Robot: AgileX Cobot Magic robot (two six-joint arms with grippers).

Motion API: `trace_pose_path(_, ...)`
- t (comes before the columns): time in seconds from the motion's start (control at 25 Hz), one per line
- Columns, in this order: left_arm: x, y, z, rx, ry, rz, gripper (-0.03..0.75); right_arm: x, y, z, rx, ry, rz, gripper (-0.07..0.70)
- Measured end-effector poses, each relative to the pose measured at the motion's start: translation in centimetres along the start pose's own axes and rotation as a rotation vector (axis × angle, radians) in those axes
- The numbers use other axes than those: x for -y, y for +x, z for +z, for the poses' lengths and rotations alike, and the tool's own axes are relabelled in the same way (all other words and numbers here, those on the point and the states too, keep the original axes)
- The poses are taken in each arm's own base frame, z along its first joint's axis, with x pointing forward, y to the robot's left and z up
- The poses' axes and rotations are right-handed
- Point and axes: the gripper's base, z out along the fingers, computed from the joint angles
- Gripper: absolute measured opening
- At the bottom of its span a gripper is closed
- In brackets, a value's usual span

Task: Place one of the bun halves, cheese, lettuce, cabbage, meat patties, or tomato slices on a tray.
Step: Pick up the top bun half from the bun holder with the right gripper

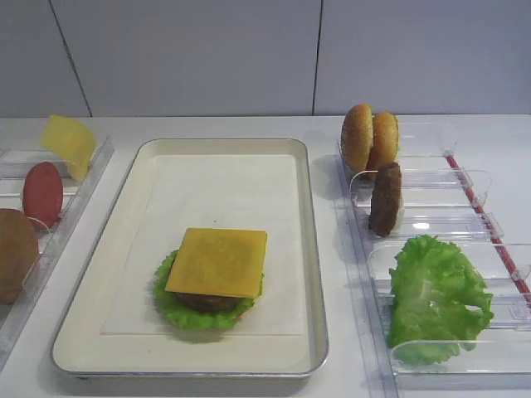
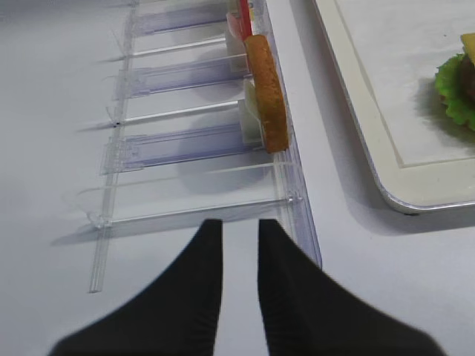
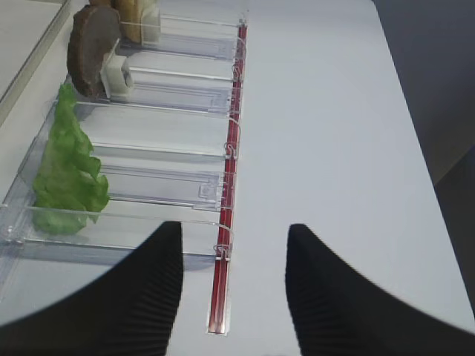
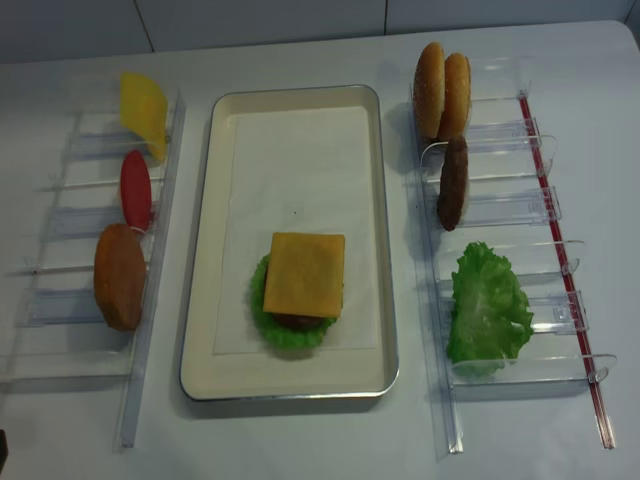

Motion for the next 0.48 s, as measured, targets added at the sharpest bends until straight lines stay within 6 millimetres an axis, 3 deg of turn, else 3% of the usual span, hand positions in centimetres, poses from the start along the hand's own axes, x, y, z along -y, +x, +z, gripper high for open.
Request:
trace_pose_path(0.32, 0.0, 0.0, 0.0, 0.000, 0.000, 0.000, 0.108, 0.0, 0.0, 0.1, -0.005, -0.002, 0.002, 0.327)
trace_pose_path(0.48, 0.0, 0.0, 0.0, 0.000, 0.000, 0.000, 0.108, 0.0, -1.8, 0.6, -0.033, -0.019, 0.064, 0.327)
